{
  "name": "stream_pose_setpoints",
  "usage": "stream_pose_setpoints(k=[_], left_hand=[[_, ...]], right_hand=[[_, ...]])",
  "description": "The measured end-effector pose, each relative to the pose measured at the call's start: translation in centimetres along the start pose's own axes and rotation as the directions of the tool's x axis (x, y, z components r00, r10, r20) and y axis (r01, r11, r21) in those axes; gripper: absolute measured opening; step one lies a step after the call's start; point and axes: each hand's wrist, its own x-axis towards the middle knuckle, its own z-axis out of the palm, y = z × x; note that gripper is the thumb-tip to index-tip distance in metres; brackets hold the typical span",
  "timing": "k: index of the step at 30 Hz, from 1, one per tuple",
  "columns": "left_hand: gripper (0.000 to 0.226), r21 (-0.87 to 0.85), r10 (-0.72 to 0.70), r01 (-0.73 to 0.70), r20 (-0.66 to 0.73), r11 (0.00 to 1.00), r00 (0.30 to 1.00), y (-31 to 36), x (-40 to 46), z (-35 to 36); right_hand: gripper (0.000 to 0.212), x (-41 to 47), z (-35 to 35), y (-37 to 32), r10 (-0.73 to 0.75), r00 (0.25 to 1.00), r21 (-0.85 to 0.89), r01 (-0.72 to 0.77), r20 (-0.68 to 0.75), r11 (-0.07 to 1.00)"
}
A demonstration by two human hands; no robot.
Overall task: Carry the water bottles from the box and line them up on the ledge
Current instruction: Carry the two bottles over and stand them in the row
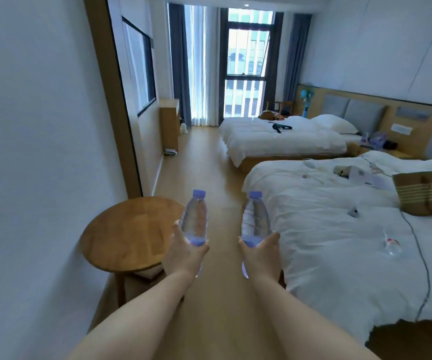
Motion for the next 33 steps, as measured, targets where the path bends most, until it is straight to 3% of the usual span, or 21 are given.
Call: stream_pose_setpoints(k=[14, 26, 33], left_hand=[[0.072, -0.138, -0.085, 0.058, -0.193, 0.989, 0.978, 8.4, 24.8, 7.4], [0.078, -0.002, -0.081, 0.083, -0.256, 0.997, 0.963, 10.2, 47.0, 14.5], [0.072, -0.098, -0.11, 0.089, -0.228, 0.991, 0.968, 11.0, 62.2, 17.1]], right_hand=[[0.061, 27.0, 11.8, -7.7, -0.23, 0.97, -0.025, 0.232, 0.074, 0.972], [0.07, 45.8, 25.1, -13.6, -0.218, 0.964, 0.015, 0.218, 0.151, 0.976], [0.061, 56.9, 32.5, -17.8, -0.245, 0.963, -0.063, 0.253, 0.113, 0.965]])
